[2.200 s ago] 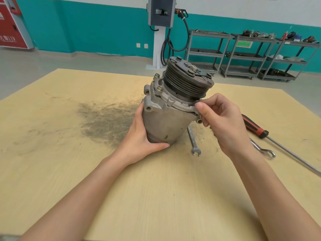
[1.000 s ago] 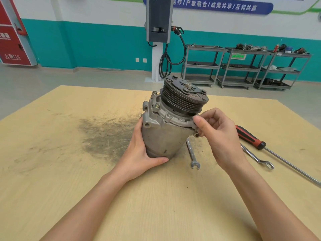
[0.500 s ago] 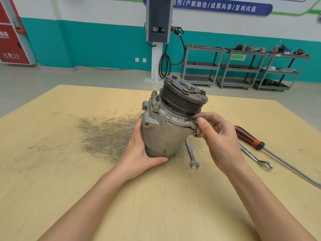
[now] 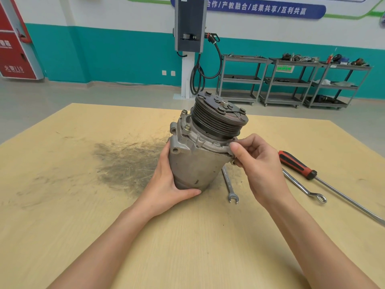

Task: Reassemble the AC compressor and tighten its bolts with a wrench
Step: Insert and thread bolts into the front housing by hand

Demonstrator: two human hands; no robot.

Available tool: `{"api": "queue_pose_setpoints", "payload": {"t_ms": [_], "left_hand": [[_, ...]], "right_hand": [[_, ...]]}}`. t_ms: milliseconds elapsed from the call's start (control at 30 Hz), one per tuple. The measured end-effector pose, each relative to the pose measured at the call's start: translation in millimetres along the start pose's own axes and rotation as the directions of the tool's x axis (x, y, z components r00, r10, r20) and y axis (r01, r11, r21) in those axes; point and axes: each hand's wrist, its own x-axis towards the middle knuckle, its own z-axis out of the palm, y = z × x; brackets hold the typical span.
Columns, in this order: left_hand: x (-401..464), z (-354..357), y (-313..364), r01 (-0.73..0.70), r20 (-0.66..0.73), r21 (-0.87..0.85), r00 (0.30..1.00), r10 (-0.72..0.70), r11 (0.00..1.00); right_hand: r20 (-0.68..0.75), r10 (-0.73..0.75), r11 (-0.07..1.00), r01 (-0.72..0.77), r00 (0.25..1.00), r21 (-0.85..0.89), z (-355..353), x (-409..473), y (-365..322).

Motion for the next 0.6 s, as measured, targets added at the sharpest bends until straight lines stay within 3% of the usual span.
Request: {"api": "queue_pose_setpoints", "payload": {"t_ms": [100, 267, 467, 600], "left_hand": [[-0.3, 0.0, 0.1, 0.0, 0.0, 0.001, 1.0, 0.0, 1.0], [0.3, 0.0, -0.3, -0.002, 0.0, 0.007, 1.0, 0.002, 1.0], [0.4, 0.2, -0.2, -0.018, -0.002, 0.006, 1.0, 0.018, 1.0], [0.1, 0.0, 0.5, -0.019, -0.004, 0.007, 1.0, 0.019, 1.0]], "right_hand": [[-0.078, 0.022, 0.999, -0.024, 0.997, -0.022, 2.7, 2.2, 0.3], [0.059, -0.024, 0.999, 0.021, 0.998, 0.04, -2.9, -2.9, 1.6], [-0.081, 0.027, 0.999, -0.028, 0.996, -0.016, 2.0, 3.0, 2.4], [0.042, -0.006, 0.999, 0.005, 0.999, 0.034, -3.5, -1.7, 2.3]]}}
